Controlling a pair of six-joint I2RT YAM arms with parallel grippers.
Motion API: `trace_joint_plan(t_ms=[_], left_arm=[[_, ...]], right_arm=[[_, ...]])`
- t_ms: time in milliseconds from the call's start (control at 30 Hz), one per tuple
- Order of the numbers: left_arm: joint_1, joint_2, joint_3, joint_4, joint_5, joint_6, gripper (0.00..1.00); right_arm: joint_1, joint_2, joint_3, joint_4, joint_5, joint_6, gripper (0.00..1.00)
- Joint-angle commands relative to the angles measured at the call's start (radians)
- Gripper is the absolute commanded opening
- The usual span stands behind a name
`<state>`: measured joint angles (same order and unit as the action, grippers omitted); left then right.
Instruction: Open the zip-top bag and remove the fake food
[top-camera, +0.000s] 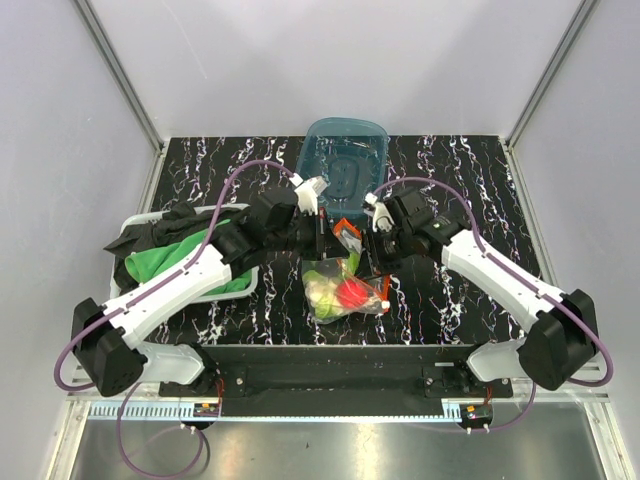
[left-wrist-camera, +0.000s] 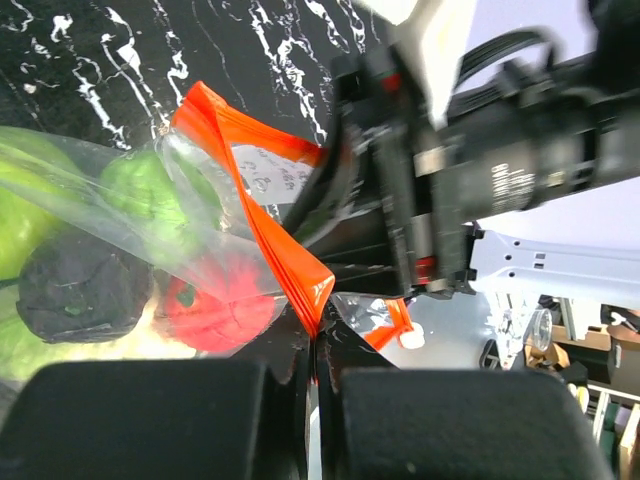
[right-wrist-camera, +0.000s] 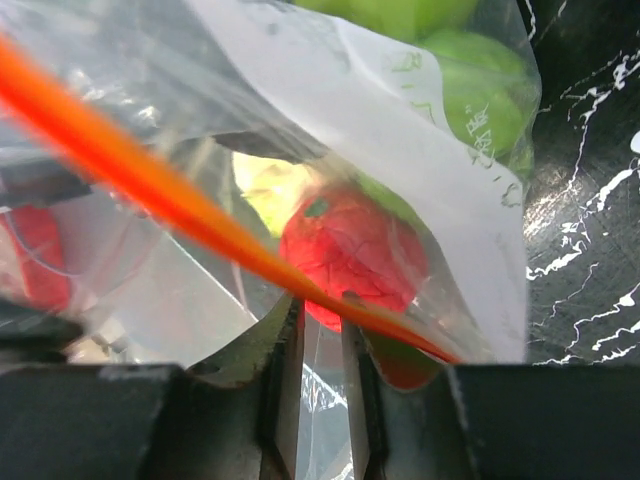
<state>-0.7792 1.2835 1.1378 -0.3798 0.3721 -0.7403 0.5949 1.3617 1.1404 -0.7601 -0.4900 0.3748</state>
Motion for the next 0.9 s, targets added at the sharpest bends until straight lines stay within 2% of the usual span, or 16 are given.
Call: trace_joint_plan(t_ms=[0, 67, 100, 200, 300, 433, 733, 833, 867], left_arm=[[0.005, 0.01, 0.008, 0.119, 0.051, -0.03, 0.0], [0.005, 0.016, 0.007, 0.136, 0.054, -0.034, 0.0], [0.005, 0.02, 0.005, 0.14, 0.056, -0.039, 0.0], [0.005, 0.028, 0.002, 0.156, 0.062, -0.05, 0.0], [0.005, 0.034, -0.006, 0.171, 0.067, -0.056, 0.0], [0.005, 0.04, -0.013, 0.189, 0.068, -0.065, 0.0], [0.005, 0.04, -0.052, 0.219, 0.05, -0.082, 0.0], [0.005, 0.033, -0.07, 0.225, 0.042, -0.087, 0.0], [0.005, 0.028, -0.078, 0.226, 0.037, -0.085, 0.0]], right_arm=[[0.003, -0.007, -0.054, 0.085, -0.021, -0.008, 0.33], [0.003, -0.004, -0.076, 0.107, -0.021, -0.002, 0.38], [0.003, -0.004, -0.08, 0.11, -0.021, -0.002, 0.46], [0.002, -0.003, -0.102, 0.119, -0.018, 0.003, 0.58], [0.003, -0.007, -0.134, 0.139, -0.018, 0.004, 0.65], [0.003, -0.001, -0.179, 0.165, -0.021, 0.001, 0.82], [0.003, 0.039, -0.192, 0.18, -0.019, -0.008, 0.87], [0.002, 0.034, -0.192, 0.182, -0.021, -0.01, 0.78], [0.003, 0.031, -0.191, 0.182, -0.024, -0.008, 0.72]])
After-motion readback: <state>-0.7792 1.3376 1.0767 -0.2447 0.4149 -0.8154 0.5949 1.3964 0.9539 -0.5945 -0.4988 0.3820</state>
